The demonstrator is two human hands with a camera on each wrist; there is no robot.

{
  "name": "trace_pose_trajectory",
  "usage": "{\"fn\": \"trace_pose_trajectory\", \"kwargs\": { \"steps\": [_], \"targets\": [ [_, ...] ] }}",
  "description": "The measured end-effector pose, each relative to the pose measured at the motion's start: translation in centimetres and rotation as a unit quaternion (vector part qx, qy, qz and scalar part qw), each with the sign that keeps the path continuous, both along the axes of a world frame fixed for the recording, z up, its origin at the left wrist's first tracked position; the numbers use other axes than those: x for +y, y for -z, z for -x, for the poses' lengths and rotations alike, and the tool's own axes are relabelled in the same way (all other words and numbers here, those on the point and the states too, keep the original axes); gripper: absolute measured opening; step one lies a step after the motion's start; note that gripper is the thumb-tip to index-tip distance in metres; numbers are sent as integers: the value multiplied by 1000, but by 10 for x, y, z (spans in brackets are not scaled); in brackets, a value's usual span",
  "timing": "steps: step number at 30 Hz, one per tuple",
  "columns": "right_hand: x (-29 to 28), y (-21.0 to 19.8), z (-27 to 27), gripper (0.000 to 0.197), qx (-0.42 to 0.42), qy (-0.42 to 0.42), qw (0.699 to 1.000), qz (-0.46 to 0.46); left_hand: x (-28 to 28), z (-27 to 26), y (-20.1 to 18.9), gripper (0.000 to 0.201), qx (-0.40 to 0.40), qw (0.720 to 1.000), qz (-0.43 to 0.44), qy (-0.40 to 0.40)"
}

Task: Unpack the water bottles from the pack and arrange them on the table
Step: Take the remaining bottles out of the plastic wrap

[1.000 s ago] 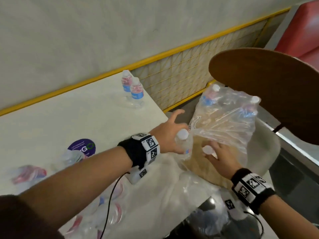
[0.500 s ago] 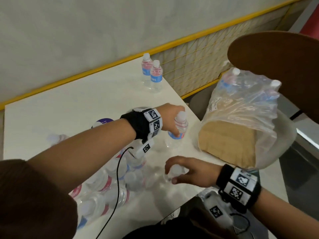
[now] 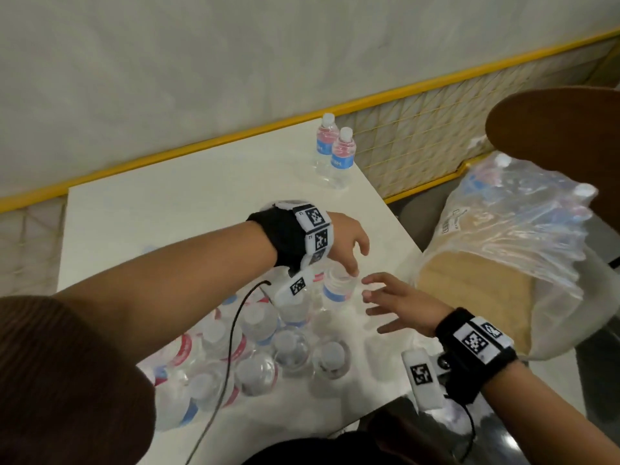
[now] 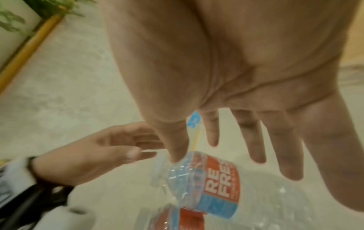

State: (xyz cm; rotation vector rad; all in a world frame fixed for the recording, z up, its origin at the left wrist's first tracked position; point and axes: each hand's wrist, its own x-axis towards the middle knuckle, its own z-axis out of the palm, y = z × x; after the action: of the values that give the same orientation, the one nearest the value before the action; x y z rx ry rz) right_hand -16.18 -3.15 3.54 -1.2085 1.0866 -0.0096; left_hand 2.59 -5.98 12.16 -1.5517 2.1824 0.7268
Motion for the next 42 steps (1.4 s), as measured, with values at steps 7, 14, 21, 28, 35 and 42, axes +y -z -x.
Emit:
{"fn": "trace_pose_trajectory", "kwargs": {
  "steps": [7, 14, 21, 28, 35, 42],
  "targets": [
    [-7, 27, -32, 75, -18, 62, 988, -140, 2, -50, -1, 56, -75, 993, -92, -7],
    [13, 37, -56, 85, -33, 12, 980, -198, -6, -52, 8, 50, -97, 986, -129, 41],
    [25, 40, -73, 89, -34, 2, 981, -190, -13, -62, 20, 55, -157, 968, -179, 82],
    [23, 40, -67, 87, 13, -17, 984, -176, -11, -80, 30, 52, -161, 958, -222, 80],
    [39, 41, -29, 75, 69, -104, 972, -201, 7, -82, 15, 44, -190, 960, -195, 72],
    [58, 50, -48, 73, 11, -60, 969, -238, -1, -33, -10, 53, -133, 982, -117, 62]
  ]
}}
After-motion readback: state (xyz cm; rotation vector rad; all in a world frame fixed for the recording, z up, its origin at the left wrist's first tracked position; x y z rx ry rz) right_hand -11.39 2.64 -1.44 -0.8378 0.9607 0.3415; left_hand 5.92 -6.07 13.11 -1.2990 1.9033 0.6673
